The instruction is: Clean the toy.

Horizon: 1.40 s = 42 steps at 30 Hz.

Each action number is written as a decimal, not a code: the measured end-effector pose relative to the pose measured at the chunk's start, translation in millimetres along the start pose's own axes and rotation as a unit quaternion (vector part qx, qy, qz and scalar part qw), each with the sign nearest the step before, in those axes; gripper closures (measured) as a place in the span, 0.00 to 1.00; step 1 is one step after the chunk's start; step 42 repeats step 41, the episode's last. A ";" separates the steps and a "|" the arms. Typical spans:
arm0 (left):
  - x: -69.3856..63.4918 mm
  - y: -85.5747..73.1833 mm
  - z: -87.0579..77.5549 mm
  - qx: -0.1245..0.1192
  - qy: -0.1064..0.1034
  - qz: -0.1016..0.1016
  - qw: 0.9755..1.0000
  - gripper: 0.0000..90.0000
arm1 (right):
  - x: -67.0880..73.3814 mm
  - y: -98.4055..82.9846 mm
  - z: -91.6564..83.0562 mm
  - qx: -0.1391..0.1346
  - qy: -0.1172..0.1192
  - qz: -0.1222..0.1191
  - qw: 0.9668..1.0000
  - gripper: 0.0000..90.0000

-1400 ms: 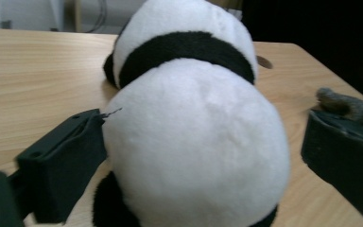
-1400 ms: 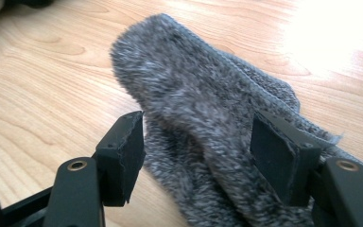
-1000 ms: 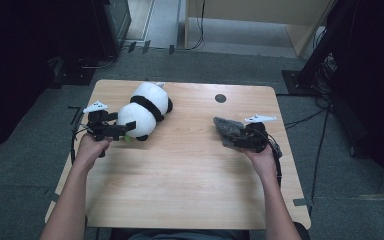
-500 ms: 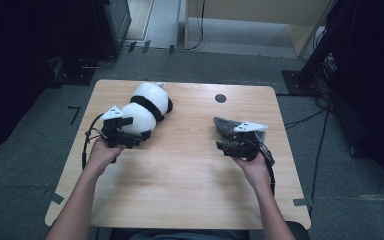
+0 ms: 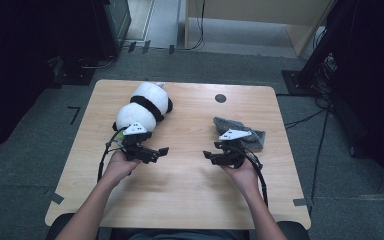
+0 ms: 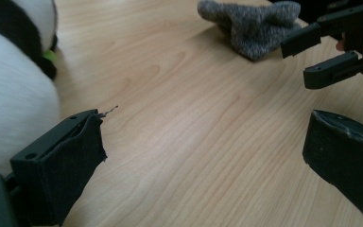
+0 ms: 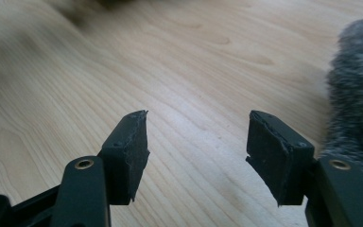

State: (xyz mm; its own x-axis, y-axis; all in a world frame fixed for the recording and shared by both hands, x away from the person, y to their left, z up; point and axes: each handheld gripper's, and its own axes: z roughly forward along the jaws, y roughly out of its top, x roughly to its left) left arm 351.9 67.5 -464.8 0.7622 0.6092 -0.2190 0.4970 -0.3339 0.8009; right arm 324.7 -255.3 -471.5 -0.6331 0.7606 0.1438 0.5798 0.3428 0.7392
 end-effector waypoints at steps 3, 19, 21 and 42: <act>-4.7 -5.2 6.8 0.010 0.011 0.005 1.000 0.06 | 2.7 -1.4 5.2 0.004 0.000 -0.002 1.000 0.44; -5.0 -28.5 38.9 0.059 0.018 0.017 0.998 0.07 | 3.0 -17.3 38.2 0.027 -0.006 0.004 1.000 0.46; -5.4 -30.6 42.3 0.065 0.022 0.022 0.997 0.07 | 4.5 -19.4 41.3 0.029 -0.009 0.001 1.000 0.46; -9.8 -35.0 49.1 0.082 0.035 0.051 0.995 0.07 | 13.6 -27.3 50.1 0.004 -0.012 -0.074 0.997 0.25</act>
